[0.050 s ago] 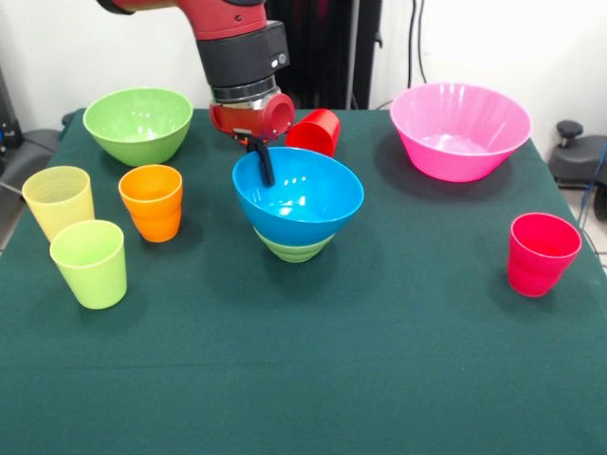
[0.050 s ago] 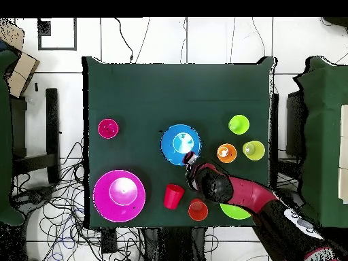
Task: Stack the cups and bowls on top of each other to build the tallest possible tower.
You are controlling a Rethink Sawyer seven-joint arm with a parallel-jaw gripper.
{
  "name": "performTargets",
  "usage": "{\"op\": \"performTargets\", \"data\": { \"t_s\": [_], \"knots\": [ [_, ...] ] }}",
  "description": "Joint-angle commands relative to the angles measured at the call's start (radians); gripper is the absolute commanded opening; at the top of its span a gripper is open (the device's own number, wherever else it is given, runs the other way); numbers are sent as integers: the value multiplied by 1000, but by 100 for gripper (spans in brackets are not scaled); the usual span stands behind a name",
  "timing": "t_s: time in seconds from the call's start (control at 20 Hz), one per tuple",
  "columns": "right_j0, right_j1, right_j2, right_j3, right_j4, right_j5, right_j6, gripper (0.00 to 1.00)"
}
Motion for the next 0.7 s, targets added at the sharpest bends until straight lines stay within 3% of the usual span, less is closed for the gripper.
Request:
{"op": "performTargets", "data": {
  "t_s": [0.05, 0.6, 0.65, 0.7],
  "knots": [
    [42, 32, -10, 24, -13, -22, 94, 0],
    [39, 22, -2, 24, -11, -8, 87, 0],
    [39, 22, -1, 23, -11, -8, 87, 100],
    [39, 21, 0, 25, -12, -10, 87, 100]
  ]
}}
